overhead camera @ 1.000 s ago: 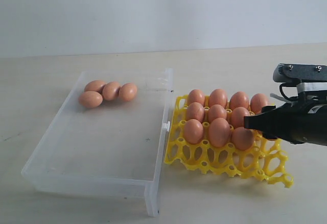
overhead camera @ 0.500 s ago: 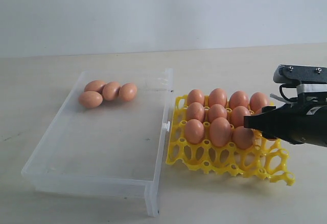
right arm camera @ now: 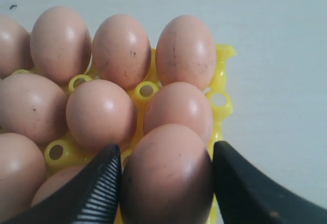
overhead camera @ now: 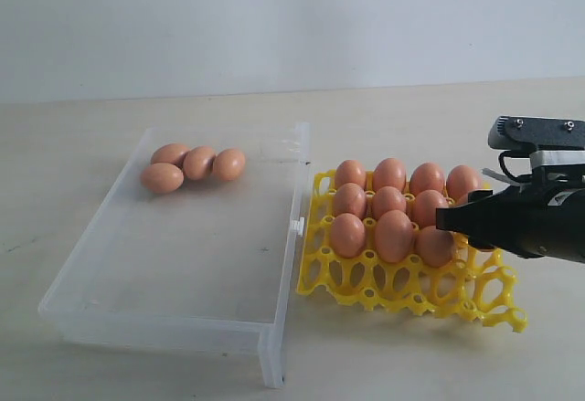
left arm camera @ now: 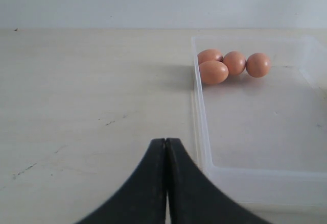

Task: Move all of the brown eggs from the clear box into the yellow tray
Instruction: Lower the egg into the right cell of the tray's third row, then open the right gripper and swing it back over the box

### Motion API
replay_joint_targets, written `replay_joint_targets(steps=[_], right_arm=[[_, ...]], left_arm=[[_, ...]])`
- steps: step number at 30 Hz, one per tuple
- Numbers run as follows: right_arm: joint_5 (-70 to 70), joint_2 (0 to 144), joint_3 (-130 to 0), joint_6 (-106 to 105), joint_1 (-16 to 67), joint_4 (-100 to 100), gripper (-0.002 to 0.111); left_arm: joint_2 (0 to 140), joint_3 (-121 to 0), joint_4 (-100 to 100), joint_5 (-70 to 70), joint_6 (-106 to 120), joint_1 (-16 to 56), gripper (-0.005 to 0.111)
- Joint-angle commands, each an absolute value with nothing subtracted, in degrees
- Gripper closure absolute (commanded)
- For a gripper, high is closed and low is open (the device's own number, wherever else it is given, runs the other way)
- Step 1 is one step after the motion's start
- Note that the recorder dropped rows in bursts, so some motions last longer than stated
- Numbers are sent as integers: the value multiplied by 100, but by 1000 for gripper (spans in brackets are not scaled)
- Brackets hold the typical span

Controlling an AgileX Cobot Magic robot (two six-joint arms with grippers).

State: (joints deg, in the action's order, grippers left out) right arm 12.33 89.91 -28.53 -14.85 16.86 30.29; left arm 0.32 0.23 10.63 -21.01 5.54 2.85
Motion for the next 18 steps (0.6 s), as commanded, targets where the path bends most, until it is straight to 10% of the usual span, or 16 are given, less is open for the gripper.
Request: replay_joint_targets(steps=[1,18], right_arm=[[1304,9008,-2842,-1346,1667,2977,54],[1023,8357,-2938,-1347,1843,2950,50]], left_arm=[[0,0,1077,-2079,566,279,107],[0,0,1077,-2079,566,279,107]])
